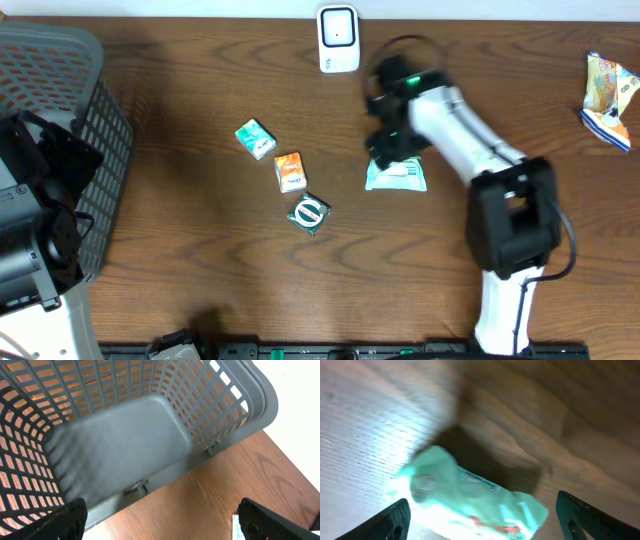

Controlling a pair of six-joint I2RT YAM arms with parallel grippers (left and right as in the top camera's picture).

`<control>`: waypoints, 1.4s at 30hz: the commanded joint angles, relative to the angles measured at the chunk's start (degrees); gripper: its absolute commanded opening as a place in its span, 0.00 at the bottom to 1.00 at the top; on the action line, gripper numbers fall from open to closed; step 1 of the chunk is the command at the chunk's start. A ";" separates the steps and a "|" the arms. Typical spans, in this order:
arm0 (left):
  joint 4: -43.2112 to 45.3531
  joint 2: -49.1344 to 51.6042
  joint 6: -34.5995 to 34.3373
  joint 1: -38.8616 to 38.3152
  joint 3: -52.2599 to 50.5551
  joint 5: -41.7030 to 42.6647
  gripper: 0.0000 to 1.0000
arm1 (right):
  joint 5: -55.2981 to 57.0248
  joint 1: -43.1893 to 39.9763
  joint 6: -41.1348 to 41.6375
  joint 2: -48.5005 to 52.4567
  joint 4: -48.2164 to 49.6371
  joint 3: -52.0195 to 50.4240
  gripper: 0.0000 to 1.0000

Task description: Scan the item barcode

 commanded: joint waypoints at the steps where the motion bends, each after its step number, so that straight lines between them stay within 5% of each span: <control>1: -0.22 0.02 -0.48 0.20 0.09 -0.33 0.95 | -18.91 -6.56 3.10 -0.66 -1.05 0.28 0.88; 6: -0.22 0.02 -0.50 0.20 0.09 -0.33 0.95 | -28.00 -14.58 2.99 -0.76 -3.82 0.26 0.92; 7: -0.22 0.02 -0.50 0.20 0.09 -0.33 0.95 | -26.75 -16.22 2.80 -0.76 -5.20 0.26 0.99; 16: -0.22 0.02 -0.48 0.20 0.09 -0.33 0.95 | -30.82 -18.03 -2.12 -0.74 -3.65 -5.35 0.96; 22: -0.22 0.02 -0.48 0.20 0.09 -0.33 0.95 | -30.82 -13.42 4.44 -0.74 10.60 -16.55 0.66; 26: -0.22 0.02 -0.48 0.20 0.09 -0.33 0.95 | -30.80 -11.34 4.79 -0.76 12.04 -17.59 0.05; 30: -0.22 0.02 -0.48 0.20 0.09 -0.33 0.95 | -29.92 -11.04 7.37 -1.64 9.79 -12.76 0.01; 32: -0.22 0.02 -0.50 0.20 0.09 -0.33 0.95 | -26.10 -10.84 8.13 -2.47 7.37 -9.29 0.01; 37: -0.22 0.02 -0.48 0.20 0.09 -0.33 0.95 | 8.04 -5.46 15.13 -4.59 -0.07 1.66 0.01; 42: -0.22 0.02 -0.48 0.20 0.09 -0.33 0.95 | 38.86 4.57 25.44 -4.57 -1.11 0.13 0.01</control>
